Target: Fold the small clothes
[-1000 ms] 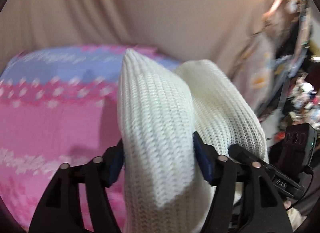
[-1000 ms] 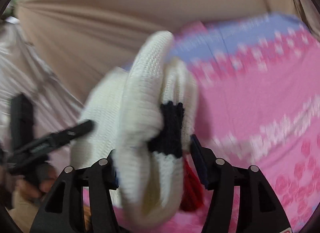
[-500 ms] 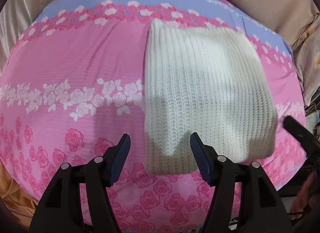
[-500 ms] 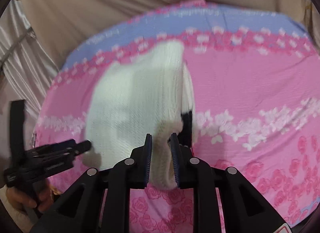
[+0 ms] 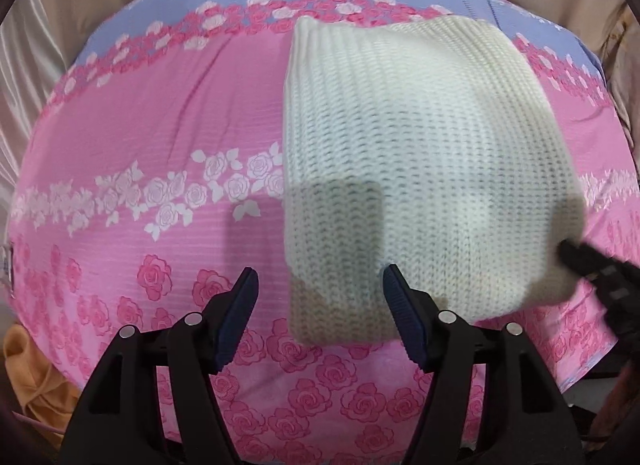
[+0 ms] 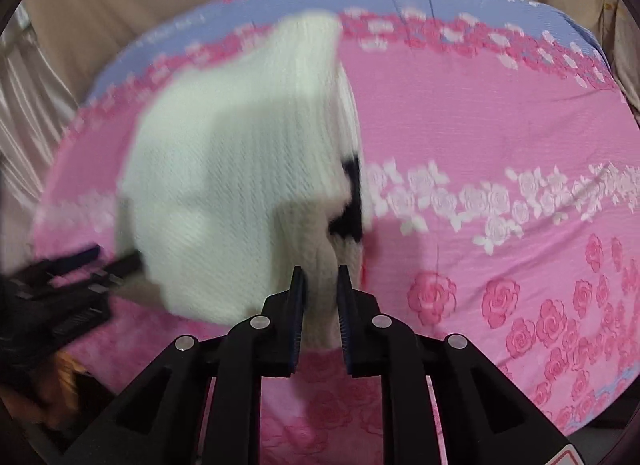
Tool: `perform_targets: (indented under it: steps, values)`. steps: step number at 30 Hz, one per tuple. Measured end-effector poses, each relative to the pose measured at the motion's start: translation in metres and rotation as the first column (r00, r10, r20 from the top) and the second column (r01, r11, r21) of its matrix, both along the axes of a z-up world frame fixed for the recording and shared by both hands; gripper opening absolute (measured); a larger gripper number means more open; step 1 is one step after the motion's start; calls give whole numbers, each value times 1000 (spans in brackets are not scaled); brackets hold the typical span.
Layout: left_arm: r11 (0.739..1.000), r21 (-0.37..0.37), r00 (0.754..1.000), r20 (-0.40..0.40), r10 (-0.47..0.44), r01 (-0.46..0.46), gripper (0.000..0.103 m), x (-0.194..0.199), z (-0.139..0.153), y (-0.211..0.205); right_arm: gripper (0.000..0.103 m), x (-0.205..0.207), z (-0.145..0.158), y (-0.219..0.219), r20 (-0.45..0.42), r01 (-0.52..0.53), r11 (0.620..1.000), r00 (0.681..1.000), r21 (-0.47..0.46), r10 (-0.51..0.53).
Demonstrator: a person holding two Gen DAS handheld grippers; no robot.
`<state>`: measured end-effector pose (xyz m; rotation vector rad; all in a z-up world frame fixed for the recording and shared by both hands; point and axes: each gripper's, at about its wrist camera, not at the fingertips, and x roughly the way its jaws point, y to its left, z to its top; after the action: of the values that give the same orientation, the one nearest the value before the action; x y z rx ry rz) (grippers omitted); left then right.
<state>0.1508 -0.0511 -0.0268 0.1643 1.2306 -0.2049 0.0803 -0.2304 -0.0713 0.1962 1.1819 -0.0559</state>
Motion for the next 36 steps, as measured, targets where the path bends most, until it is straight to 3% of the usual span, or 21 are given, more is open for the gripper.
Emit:
perform_targets:
  steps: [4,11,14,18,25,36]
  values:
    - [999,30,1000,19,-13,13,63,-9,3,-10,16,-12,24,-6,56,44,998,997,47,-46]
    - [998,57,996,94,9,-14,68,-27,12,-18,27,-45,58,-3,172,134,990,977,-33,-127]
    - [998,54,993,118,18,-25,77,-37,17,-22,36,-54,60,-4,180,165,986,971,-39,-156]
    - [999,49,988,155,13,-20,78,-46,23,-28,37,-69,60,0,193,164,985,970,-57,-150]
    - [999,25,992,126,26,-30,84,-60,20,-35,41,-79,58,15,195,143,987,973,-78,-125]
    - [999,39,987,159,14,-21,84,-73,23,-40,42,-87,58,20,195,142,985,973,-94,-122]
